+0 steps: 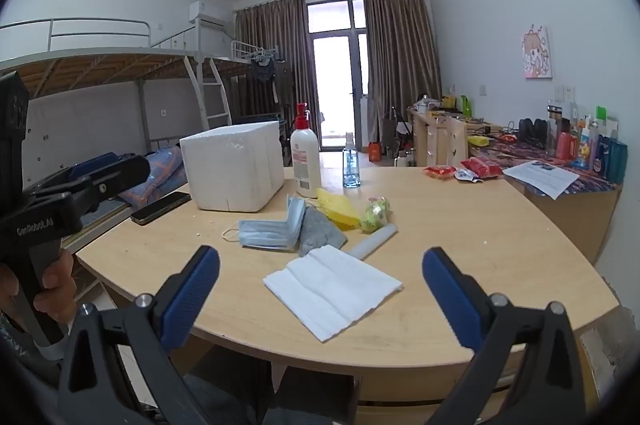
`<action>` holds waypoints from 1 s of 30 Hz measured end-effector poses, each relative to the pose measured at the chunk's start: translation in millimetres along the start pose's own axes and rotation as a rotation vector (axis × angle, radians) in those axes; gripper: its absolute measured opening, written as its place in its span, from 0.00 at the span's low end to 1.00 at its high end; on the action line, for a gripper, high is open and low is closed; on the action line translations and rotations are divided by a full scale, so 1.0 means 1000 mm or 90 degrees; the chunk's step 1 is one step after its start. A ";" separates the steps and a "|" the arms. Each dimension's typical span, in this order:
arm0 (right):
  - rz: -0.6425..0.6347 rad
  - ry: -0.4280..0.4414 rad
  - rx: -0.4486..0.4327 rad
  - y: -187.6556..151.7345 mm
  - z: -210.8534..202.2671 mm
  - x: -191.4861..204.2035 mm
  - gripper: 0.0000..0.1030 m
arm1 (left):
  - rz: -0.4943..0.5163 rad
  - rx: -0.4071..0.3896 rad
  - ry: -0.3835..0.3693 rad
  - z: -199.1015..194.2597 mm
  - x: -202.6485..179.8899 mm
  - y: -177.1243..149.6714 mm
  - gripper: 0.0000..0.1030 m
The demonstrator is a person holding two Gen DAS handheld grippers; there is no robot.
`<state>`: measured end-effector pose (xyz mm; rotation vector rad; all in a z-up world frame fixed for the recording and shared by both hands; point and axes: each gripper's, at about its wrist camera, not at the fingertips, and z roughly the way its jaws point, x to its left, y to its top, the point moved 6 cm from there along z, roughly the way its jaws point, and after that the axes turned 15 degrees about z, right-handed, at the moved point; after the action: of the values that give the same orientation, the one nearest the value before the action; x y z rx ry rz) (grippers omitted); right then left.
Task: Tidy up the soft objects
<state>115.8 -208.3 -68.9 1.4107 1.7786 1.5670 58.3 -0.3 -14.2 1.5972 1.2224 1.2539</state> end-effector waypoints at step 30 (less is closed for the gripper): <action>-0.007 0.012 -0.010 0.001 -0.005 0.007 1.00 | 0.002 -0.004 0.030 0.001 0.007 -0.001 0.99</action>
<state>109.4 -205.2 -64.7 1.3816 1.7767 1.5905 59.6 6.5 -14.0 1.5736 1.2441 1.3022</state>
